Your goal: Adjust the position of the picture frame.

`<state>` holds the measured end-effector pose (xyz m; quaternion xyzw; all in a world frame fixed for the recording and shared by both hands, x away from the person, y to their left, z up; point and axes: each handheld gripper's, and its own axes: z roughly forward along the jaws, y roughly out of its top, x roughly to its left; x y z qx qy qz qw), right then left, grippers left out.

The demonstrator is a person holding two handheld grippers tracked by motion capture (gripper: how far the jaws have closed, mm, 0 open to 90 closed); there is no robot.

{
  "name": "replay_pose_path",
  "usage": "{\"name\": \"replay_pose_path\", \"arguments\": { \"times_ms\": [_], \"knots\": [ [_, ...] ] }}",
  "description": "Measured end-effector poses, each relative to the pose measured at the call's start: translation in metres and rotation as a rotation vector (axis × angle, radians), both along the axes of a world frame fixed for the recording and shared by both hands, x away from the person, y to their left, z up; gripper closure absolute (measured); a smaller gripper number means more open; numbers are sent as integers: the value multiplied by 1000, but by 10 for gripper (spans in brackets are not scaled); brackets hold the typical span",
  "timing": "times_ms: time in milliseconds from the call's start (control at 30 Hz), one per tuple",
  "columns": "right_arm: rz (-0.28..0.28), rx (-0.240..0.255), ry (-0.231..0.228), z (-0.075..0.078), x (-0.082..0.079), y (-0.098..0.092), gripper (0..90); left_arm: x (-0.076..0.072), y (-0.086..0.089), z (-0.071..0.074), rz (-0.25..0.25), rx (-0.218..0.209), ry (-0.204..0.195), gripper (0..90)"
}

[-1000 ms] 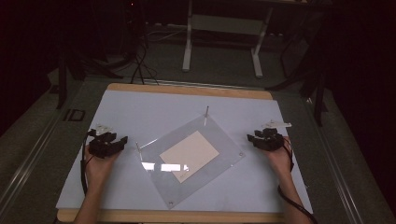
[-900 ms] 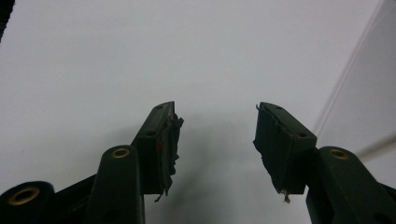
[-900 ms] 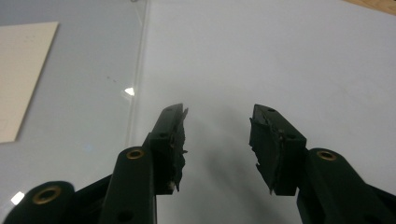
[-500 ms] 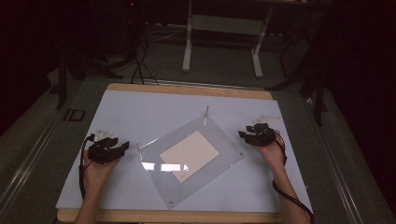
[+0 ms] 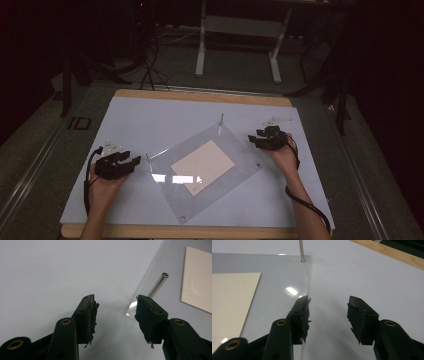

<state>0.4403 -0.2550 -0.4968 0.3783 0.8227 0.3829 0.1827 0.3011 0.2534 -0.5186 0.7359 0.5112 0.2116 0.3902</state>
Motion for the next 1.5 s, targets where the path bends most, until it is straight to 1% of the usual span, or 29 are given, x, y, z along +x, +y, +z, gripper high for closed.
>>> {"name": "replay_pose_path", "arguments": {
  "times_ms": [100,167,200,233,400,533,633,700,867,933,1067,1167,1233,1367,1400,1433,1500],
  "knots": [
    [-2,5,3,0,3,2,521,-2,-1,-1,-8,-3,4,499],
    [1,12,6,0,5,4,518,-2,-2,-2,-17,-15,10,499],
    [1,13,7,0,6,6,514,-2,-5,-2,-30,-2,11,499],
    [5,12,5,0,7,7,514,-2,-5,-2,-30,-2,11,499],
    [18,10,3,0,8,11,514,-1,-13,-2,-71,20,9,502],
    [29,11,3,1,12,16,514,1,-19,-2,-85,30,12,536],
    [30,15,2,1,13,19,514,5,-23,-3,-91,30,11,544],
    [33,19,6,0,15,22,516,8,-26,-4,-91,33,18,551],
    [52,4,7,-1,19,31,516,14,-33,-5,-97,35,20,595],
    [59,0,9,-1,21,36,516,16,-36,-6,-83,41,23,608],
    [70,-2,10,-1,24,43,518,20,-39,-7,-81,37,30,630],
    [78,2,9,-2,25,45,518,21,-39,-7,-73,27,40,637],
    [86,13,13,-3,28,48,518,21,-40,-7,-74,31,37,654],
    [93,14,19,-4,33,52,520,21,-41,-8,-65,42,42,706],
    [97,15,21,-4,35,53,520,22,-42,-9,-66,49,44,706],
    [104,15,17,-4,38,56,523,22,-43,-9,-72,48,43,747],
    [111,17,11,-5,42,58,544,22,-44,-9,-86,56,40,794]
  ]
}}
